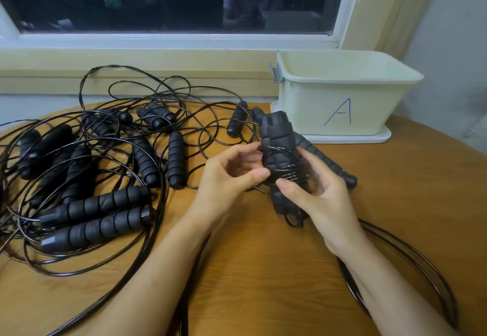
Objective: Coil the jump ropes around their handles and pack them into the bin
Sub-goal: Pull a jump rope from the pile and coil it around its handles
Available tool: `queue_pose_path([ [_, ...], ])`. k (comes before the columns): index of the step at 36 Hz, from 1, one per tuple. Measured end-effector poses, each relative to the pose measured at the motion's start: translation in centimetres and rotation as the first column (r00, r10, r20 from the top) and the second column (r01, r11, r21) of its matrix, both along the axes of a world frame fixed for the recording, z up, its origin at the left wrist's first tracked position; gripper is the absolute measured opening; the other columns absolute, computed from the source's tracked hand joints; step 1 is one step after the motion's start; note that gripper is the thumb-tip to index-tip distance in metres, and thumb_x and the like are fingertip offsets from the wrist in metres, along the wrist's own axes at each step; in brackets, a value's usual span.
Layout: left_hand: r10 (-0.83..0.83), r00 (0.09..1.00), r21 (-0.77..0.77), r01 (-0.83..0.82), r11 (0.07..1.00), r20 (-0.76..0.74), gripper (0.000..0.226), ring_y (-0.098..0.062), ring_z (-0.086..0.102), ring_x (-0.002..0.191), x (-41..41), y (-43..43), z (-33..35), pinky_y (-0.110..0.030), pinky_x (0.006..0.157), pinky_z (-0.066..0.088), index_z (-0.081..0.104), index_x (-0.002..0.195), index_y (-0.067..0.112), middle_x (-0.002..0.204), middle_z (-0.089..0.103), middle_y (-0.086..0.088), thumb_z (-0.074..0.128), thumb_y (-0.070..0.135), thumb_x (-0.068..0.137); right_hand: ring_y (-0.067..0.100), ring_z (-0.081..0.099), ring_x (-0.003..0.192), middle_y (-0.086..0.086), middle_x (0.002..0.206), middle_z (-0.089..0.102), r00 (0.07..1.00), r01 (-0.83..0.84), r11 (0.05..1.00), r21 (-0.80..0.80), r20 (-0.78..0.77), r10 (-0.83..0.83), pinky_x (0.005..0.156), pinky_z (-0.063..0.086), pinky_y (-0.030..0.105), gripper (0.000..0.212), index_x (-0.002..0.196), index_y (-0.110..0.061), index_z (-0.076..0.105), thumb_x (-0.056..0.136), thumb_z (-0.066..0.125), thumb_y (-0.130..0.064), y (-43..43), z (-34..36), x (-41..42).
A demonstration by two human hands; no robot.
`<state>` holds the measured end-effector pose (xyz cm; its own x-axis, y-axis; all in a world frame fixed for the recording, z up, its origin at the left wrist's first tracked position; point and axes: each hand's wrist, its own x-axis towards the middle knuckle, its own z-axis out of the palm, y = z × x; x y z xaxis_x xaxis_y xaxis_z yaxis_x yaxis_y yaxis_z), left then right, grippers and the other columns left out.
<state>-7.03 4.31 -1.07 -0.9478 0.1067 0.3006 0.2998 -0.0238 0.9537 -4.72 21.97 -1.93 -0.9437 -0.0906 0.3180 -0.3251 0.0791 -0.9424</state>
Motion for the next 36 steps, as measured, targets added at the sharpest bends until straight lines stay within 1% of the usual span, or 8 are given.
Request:
queue_pose_path([
  [4, 0.017, 0.999, -0.005, -0.017, 1.0, -0.029, 0.051, -0.029, 0.068, 0.1, -0.2, -0.2, -0.1, -0.033, 0.09, 0.054, 0.063, 0.123, 0.004, 0.109, 0.071, -0.016, 0.074, 0.017, 0.074, 0.013, 0.059, 0.122, -0.004, 0.126, 0.068, 0.997, -0.064, 0.993, -0.099, 0.038, 0.068, 0.105, 0.045, 0.037, 0.06, 0.136, -0.021, 0.056, 0.081, 0.069, -0.04, 0.2, 0.3, 0.1],
  [14, 0.013, 1.0, 0.022, -0.012, 1.0, -0.023, 0.032, -0.014, 0.068, 0.094, -0.2, -0.2, 0.1, -0.026, 0.081, 0.054, 0.063, 0.11, 0.015, 0.105, 0.07, -0.001, 0.071, 0.015, 0.078, 0.018, 0.06, 0.123, 0.001, 0.128, 0.067, 0.991, -0.113, 0.986, -0.125, 0.061, 0.121, 0.105, 0.046, 0.042, 0.059, 0.14, -0.016, 0.052, 0.086, 0.062, -0.037, 0.1, 0.2, 0.1],
  [20, -0.13, 0.989, 0.111, 0.122, 0.986, 0.068, 0.046, -0.018, 0.072, 0.097, 0.1, 0.2, 0.5, -0.022, 0.082, 0.053, 0.048, 0.127, 0.02, 0.101, 0.076, -0.007, 0.061, 0.011, 0.083, 0.02, 0.059, 0.125, 0.002, 0.129, 0.066, 0.988, -0.134, 0.983, -0.126, 0.063, 0.143, 0.107, 0.044, 0.045, 0.055, 0.139, -0.017, 0.051, 0.089, 0.063, -0.036, 0.0, 0.1, 0.1],
  [24, -0.13, 0.987, 0.096, 0.12, 0.988, 0.096, 0.049, -0.013, 0.072, 0.097, 0.2, 0.2, 0.5, -0.018, 0.082, 0.052, 0.048, 0.133, 0.021, 0.1, 0.076, -0.004, 0.06, 0.005, 0.088, 0.019, 0.052, 0.131, 0.003, 0.136, 0.059, 0.994, -0.098, 0.989, -0.107, 0.038, 0.102, 0.113, 0.038, 0.051, 0.06, 0.133, -0.032, 0.059, 0.081, 0.069, -0.06, -0.1, -0.1, 0.0],
  [27, -0.078, 0.992, 0.084, 0.07, 0.994, 0.095, 0.05, -0.012, 0.072, 0.097, 0.2, 0.3, 0.4, -0.017, 0.081, 0.052, 0.049, 0.135, 0.016, 0.1, 0.076, -0.003, 0.062, 0.004, 0.088, 0.015, 0.049, 0.134, -0.001, 0.14, 0.054, 0.997, -0.07, 0.993, -0.091, 0.02, 0.072, 0.114, 0.036, 0.049, 0.07, 0.138, -0.029, 0.056, 0.078, 0.068, -0.065, -0.1, -0.1, -0.1],
  [29, -0.04, 0.995, 0.085, 0.033, 0.996, 0.086, 0.051, -0.01, 0.072, 0.093, 0.1, 0.3, 0.5, -0.016, 0.079, 0.052, 0.052, 0.132, 0.016, 0.095, 0.077, 0.0, 0.066, 0.007, 0.084, 0.012, 0.048, 0.134, -0.004, 0.142, 0.052, 0.999, -0.042, 0.995, -0.092, -0.007, 0.042, 0.115, 0.038, 0.044, 0.076, 0.144, -0.028, 0.048, 0.08, 0.069, -0.061, 0.0, -0.1, -0.2],
  [34, 0.076, 0.996, 0.071, -0.079, 0.994, 0.051, 0.046, -0.004, 0.072, 0.079, 0.4, 0.7, 0.7, -0.012, 0.071, 0.051, 0.058, 0.111, 0.029, 0.078, 0.076, 0.008, 0.076, 0.014, 0.071, 0.01, 0.054, 0.13, -0.006, 0.139, 0.059, 0.996, 0.034, 0.987, -0.156, -0.074, -0.046, 0.109, 0.044, 0.031, 0.048, 0.135, -0.031, 0.052, 0.088, 0.061, -0.024, 0.0, -0.2, -0.1],
  [36, 0.1, 0.994, 0.059, -0.102, 0.993, 0.04, 0.044, -0.002, 0.071, 0.074, 0.5, 0.9, 0.6, -0.01, 0.068, 0.051, 0.059, 0.107, 0.029, 0.073, 0.075, 0.009, 0.077, 0.007, 0.075, 0.009, 0.052, 0.131, -0.008, 0.139, 0.059, 0.991, 0.073, 0.99, -0.117, -0.105, -0.085, 0.108, 0.044, 0.029, 0.043, 0.134, -0.032, 0.053, 0.092, 0.06, -0.025, 0.0, -0.5, -0.1],
])
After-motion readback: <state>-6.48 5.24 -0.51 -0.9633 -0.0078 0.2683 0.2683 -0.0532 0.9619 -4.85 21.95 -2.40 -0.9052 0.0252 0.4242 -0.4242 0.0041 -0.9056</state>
